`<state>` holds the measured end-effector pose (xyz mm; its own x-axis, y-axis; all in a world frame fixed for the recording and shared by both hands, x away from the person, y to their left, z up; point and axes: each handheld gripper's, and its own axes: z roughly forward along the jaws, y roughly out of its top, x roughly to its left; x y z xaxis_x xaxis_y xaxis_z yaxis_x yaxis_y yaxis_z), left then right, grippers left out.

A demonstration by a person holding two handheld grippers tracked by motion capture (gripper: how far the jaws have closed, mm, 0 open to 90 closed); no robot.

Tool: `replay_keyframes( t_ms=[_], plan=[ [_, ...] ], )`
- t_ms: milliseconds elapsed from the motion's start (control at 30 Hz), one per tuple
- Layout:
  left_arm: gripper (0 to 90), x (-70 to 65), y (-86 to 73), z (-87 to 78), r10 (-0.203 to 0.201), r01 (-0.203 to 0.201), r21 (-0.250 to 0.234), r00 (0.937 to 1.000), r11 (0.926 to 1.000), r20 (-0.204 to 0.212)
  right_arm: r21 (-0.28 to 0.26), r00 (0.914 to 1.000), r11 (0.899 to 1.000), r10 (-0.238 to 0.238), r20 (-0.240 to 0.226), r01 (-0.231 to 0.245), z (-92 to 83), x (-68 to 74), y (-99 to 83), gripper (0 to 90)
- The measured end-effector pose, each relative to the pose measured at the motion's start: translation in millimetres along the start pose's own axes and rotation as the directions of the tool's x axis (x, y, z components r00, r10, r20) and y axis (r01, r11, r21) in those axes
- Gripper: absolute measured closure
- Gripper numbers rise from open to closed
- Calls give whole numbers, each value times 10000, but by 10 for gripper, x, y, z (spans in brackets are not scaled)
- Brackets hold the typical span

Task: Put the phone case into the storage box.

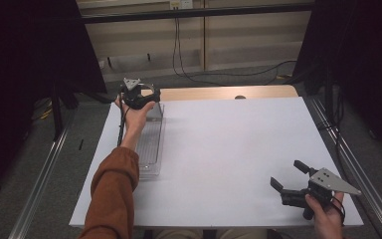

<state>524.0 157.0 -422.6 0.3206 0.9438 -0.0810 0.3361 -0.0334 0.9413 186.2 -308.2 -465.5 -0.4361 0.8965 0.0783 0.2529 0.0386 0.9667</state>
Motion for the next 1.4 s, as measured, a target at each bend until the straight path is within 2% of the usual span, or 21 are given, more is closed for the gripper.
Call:
replay_keyframes(
  t_ms=[133,167,267,500,700,733,767,867,1033,1067,1133,1167,1200,1233,1333,1400],
  plan=[
    [108,-10,5,30,169,-169,44,9999,9998,-14,-27,10000,10000,-60,-32,60,-8,-4,2,0],
    [108,-21,6,37,169,-168,73,9998,9998,-143,-25,10000,10000,-51,-34,51,-8,-5,2,0],
    [111,-21,6,59,230,-230,-66,9997,9997,-7,-46,10000,10000,-70,-29,70,-5,-5,1,0],
    [114,-28,26,101,595,-595,128,9982,9981,49,-25,10000,10000,-23,-32,23,-5,-3,1,0],
    [117,-23,33,132,434,-434,-10,9991,9991,20,-13,10000,10000,-47,-82,47,-8,-2,2,0],
    [116,-31,29,140,320,-318,-166,9995,9994,80,-11,10000,10000,-57,-70,57,-9,-3,1,0],
    [115,-26,34,134,426,-426,-48,9991,9991,64,-30,10000,10000,-73,-60,73,-8,-4,0,0],
    [108,-18,36,136,374,-373,-64,9992,9993,171,-19,10000,10000,-9,-54,8,-7,-1,0,0],
    [74,12,46,132,348,-344,-139,9989,9993,324,-26,9999,10000,-54,-85,54,-5,-2,-1,0],
    [67,6,52,127,284,-280,-185,9994,9994,214,10,9999,10000,-17,-101,18,-6,0,0,0],
    [58,17,63,122,380,-368,-305,9985,9989,390,4,9999,10000,-41,-112,41,-6,0,-1,0],
    [48,11,71,109,341,-337,-209,9992,9992,203,23,9999,10000,-64,-132,64,-7,-1,0,0],
    [42,18,76,111,321,-306,-356,9985,9989,433,24,9999,10000,-68,-137,68,-7,-1,0,0],
    [39,8,86,104,257,-245,-350,9991,9991,338,24,9999,10000,-67,-132,67,-7,-2,-1,0],
    [29,19,117,78,322,-287,-617,9979,9977,560,2,9999,10000,-62,-121,62,-6,-1,0,0],
    [27,11,134,56,284,-249,-687,9983,9973,502,35,9999,10000,-43,-136,43,-7,0,0,0]
  ],
)
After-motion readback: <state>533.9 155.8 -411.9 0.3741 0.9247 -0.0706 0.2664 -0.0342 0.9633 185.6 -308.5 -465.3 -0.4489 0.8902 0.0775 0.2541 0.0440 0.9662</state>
